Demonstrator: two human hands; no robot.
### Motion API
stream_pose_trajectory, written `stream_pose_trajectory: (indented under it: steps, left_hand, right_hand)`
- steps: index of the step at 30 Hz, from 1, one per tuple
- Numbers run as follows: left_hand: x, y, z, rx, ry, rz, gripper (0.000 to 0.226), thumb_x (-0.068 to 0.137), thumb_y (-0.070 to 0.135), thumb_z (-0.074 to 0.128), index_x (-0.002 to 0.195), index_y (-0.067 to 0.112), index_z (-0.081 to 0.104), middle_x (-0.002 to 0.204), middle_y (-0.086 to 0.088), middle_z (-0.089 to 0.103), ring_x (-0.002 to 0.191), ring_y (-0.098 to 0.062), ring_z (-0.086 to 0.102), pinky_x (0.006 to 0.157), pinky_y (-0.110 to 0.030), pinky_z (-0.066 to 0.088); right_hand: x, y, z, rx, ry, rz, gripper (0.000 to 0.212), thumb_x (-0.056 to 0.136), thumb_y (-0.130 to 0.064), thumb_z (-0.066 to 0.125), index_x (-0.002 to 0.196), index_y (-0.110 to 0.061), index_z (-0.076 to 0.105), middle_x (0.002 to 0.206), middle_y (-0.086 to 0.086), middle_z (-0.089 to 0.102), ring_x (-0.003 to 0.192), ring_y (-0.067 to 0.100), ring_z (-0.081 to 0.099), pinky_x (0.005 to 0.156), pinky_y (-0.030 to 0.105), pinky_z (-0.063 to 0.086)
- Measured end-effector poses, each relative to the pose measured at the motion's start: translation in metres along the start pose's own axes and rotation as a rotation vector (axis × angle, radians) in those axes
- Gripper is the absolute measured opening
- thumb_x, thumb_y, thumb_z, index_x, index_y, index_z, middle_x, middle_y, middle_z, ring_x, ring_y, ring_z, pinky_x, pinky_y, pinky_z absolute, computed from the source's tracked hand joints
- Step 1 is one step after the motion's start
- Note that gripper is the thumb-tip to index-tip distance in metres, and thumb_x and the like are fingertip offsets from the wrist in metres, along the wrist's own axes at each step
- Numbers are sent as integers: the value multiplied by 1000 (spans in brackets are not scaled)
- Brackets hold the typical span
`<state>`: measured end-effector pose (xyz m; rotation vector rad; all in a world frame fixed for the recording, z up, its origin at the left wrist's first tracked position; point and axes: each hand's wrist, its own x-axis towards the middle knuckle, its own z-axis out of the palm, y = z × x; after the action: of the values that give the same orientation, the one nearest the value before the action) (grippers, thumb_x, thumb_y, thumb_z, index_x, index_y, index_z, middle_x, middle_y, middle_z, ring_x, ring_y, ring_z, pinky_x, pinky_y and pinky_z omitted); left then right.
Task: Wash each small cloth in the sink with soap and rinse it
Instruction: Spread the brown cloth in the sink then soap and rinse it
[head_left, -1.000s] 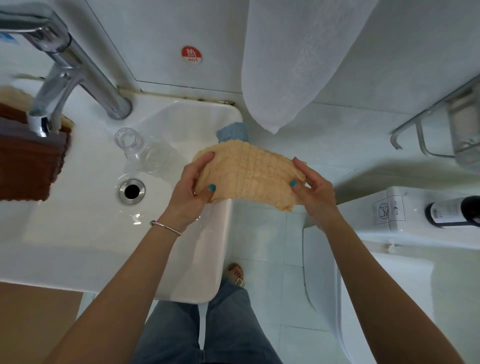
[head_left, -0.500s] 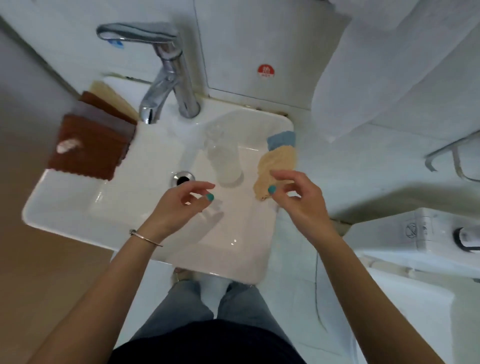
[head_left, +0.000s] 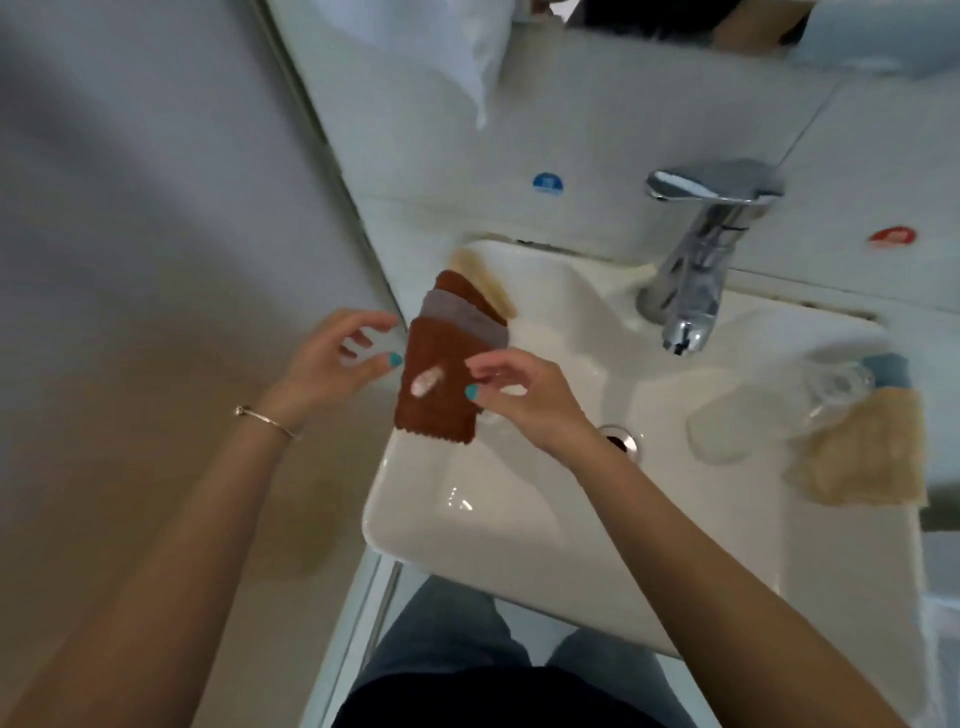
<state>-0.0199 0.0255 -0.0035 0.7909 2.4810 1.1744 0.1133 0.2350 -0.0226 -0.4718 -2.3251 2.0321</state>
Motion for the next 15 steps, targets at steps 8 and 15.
stream_pose_trajectory:
  steps: [8,15]
  left_hand:
    - [63,-32,8,-27,-324,83,42,85,12,72,110,37,50,116,9,53,103,-5,54,87,-14,38]
    - [76,-49,11,-29,-449,69,28,86,21,71,92,33,46,94,8,45,90,-10,46,82,-20,38]
  right_hand:
    - [71,9,26,-174,152,50,36,77,4,75,106,-15,65,103,-8,61,94,7,59,93,28,50]
    - [76,16,17,-298,60,141,33,73,-11,83,90,-23,57,85,-6,55,74,7,49,67,11,42]
